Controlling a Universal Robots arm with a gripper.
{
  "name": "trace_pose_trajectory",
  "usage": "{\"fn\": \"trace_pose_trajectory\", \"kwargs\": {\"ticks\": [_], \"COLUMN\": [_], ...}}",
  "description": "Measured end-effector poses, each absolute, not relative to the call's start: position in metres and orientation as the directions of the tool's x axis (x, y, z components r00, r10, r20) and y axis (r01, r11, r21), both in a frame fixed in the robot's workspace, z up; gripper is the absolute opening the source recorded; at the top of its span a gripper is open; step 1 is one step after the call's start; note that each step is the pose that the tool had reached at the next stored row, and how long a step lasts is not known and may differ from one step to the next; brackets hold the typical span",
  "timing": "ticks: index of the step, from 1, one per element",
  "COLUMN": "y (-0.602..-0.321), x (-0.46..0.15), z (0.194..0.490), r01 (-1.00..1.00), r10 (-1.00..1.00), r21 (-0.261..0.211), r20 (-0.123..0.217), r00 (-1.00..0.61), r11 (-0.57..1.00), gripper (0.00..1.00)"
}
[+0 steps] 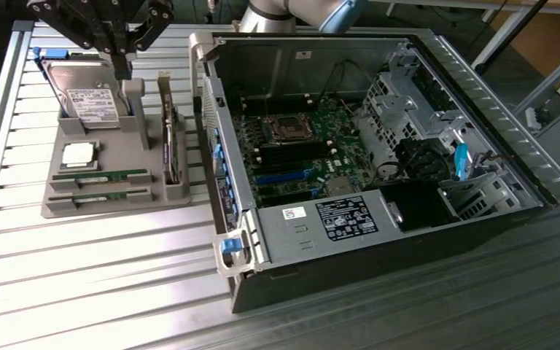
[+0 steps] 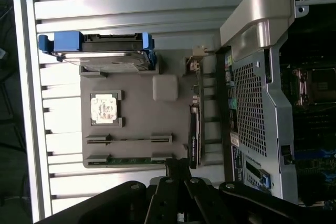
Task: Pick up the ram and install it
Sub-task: 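Reach for the ram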
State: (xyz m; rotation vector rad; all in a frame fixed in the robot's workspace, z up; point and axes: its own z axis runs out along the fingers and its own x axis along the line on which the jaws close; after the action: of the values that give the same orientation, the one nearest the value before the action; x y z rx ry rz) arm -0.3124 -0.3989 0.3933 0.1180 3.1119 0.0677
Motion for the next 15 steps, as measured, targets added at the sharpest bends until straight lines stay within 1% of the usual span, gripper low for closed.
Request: {"fn": "trace_pose_trajectory", "kwargs": {"ticks": [1, 8, 9, 15], "y": [-0.399, -0.405, -0.414, -0.425], "x": [-0.327, -0.327, -0.327, -0.328], "z": [0.393, 0.393, 0.393, 0.393], "r01": [0.075, 0.075, 0.075, 0.075], "r10": [0.076, 0.076, 0.076, 0.076], "r21": [0.044, 0.044, 0.044, 0.044], "r20": [-0.025, -0.025, -0.025, -0.025], "r00": [-0.997, -0.997, -0.997, -0.997], "r11": [0.996, 0.996, 0.996, 0.996], "gripper": [0.09, 0.09, 0.09, 0.09]}}
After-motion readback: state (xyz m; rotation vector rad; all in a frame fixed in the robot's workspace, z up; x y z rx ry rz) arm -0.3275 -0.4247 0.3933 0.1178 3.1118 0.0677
